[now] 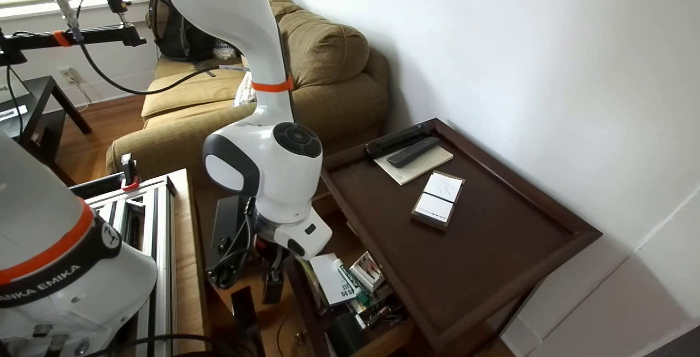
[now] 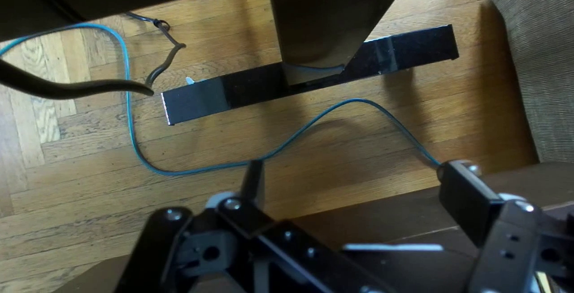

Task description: Open the drawer and place the marker into it then close it

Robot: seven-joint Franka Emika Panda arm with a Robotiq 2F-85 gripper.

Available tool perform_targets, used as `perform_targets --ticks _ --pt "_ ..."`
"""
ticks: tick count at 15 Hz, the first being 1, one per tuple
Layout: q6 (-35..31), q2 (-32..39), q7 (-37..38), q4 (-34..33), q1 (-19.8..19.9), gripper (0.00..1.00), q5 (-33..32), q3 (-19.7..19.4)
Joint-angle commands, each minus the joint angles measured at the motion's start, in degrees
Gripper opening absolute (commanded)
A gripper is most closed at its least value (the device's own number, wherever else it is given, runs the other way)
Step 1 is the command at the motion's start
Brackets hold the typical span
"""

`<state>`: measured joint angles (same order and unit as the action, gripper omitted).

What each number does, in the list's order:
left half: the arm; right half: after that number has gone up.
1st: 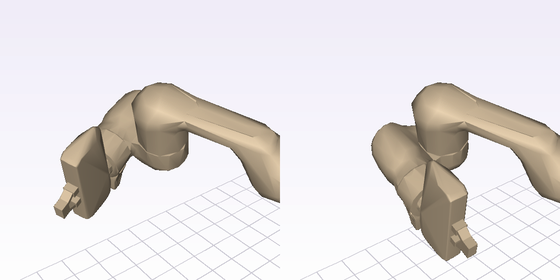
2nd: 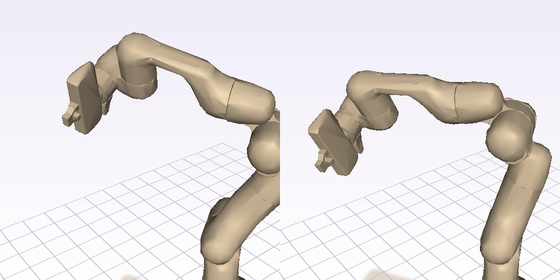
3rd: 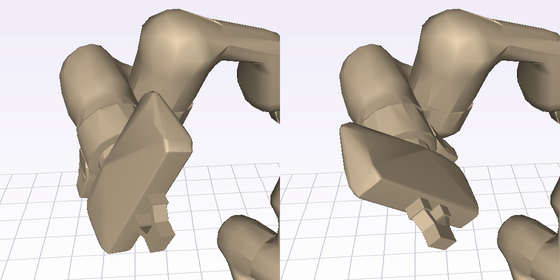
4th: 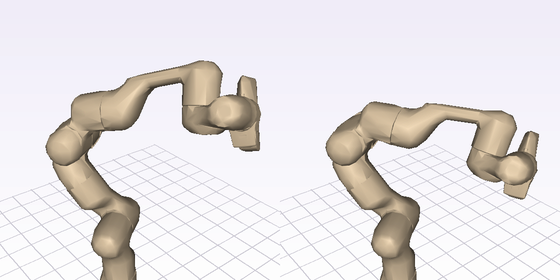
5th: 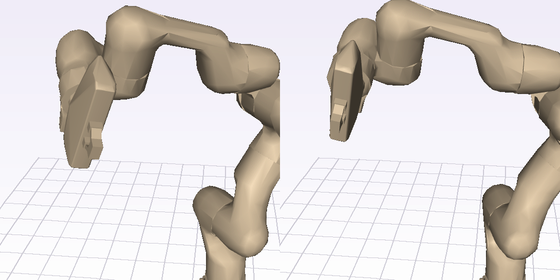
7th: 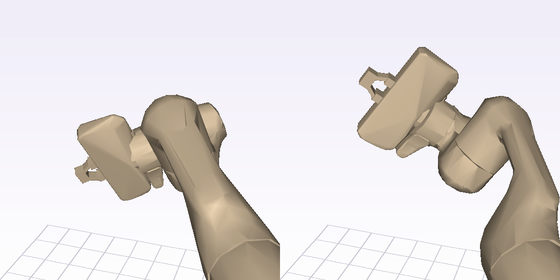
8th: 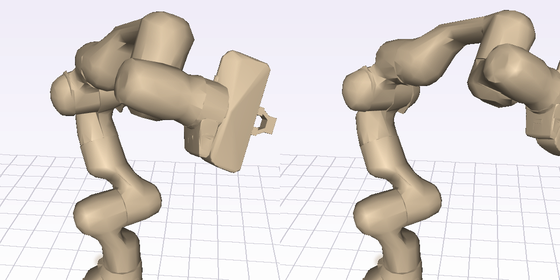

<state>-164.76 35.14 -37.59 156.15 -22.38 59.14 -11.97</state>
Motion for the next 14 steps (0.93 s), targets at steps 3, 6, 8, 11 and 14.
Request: perform_targets --ticks 3,6,8,11,14 --pt "-5.2 4.8 -3.3 -3.2 1.2 1.0 1.6 2.5" --pt "-5.8 6.2 -3.0 -4.7 2.8 1.0 2.3 4.6" --pt "-6.0 7.0 -3.5 -5.3 3.9 1.0 2.6 5.8" --pt "-7.6 7.6 -3.5 -6.4 6.2 1.0 4.3 7.4" --pt "-10.4 7.5 -5.0 -7.2 9.2 0.81 8.1 10.0"
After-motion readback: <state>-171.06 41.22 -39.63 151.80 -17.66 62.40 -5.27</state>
